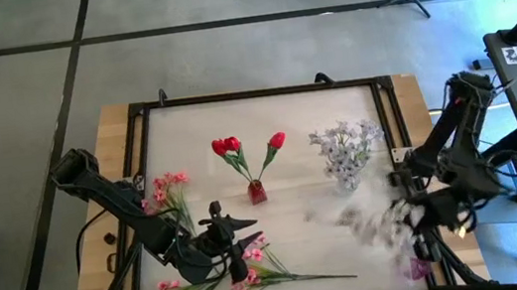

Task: Sort flowers into vase by color
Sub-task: Put the white flowers into the transparent vase

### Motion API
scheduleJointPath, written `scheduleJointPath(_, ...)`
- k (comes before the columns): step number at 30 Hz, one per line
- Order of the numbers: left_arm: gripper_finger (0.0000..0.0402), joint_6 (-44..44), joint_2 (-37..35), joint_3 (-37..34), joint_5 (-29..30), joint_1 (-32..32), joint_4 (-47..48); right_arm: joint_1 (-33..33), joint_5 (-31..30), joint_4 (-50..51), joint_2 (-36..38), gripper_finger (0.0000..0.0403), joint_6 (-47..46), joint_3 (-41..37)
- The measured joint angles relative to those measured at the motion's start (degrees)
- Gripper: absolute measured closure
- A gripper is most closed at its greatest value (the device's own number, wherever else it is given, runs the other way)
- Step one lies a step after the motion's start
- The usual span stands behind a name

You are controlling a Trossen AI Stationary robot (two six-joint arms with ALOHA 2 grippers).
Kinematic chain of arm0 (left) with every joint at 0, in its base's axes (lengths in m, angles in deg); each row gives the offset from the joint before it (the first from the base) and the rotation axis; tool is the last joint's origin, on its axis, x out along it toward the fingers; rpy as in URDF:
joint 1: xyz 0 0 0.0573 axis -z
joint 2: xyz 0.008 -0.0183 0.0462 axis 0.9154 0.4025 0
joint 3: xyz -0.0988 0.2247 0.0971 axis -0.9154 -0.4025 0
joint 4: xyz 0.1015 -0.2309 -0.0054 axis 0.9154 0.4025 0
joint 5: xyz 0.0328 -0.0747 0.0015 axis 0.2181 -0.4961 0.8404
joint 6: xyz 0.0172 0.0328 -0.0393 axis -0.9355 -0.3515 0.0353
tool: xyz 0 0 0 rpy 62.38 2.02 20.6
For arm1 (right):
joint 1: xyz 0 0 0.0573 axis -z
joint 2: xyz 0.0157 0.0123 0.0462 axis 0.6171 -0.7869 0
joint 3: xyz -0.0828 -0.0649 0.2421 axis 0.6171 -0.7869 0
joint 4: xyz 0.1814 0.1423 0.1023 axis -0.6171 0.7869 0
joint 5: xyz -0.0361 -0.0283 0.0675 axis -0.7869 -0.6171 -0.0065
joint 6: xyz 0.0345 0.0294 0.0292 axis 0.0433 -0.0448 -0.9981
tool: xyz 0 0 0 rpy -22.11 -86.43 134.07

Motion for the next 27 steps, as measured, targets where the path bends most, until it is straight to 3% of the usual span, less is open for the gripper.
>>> scheduleJointPath(5, 0.0273, 1.9, 0.0, 0.0, 2.3, -0.2, 0.0, -8.7, -23.0, -10.1, 1.9, 0.0398, 6.9, -7.7)
scheduleJointPath(8, 0.0273, 2.5, 0.0, 0.0, 2.8, -0.6, 0.0, -9.3, -29.4, -18.5, 2.2, 0.0398, 11.4, -12.4)
scheduleJointPath(11, 0.0273, 3.4, 0.0, 0.0, 2.9, -1.4, 0.1, -9.2, -31.7, -24.0, 2.3, 0.0398, 15.1, -16.6)
scheduleJointPath(16, 0.0273, 3.6, 0.0, 0.0, 2.9, -2.4, 0.1, -9.3, -28.4, -34.2, 4.4, 0.0398, 21.1, -22.6)
scheduleJointPath(22, 0.0273, 3.6, 0.0, 0.0, 2.9, -2.8, 0.1, -9.3, -17.0, -54.5, 8.0, 0.0398, 33.6, -31.2)
scheduleJointPath(27, 0.0273, 4.0, 0.0, 0.0, 2.8, -2.8, 0.1, -9.2, -9.1, -65.7, 10.0, 0.0397, 41.8, -37.7)
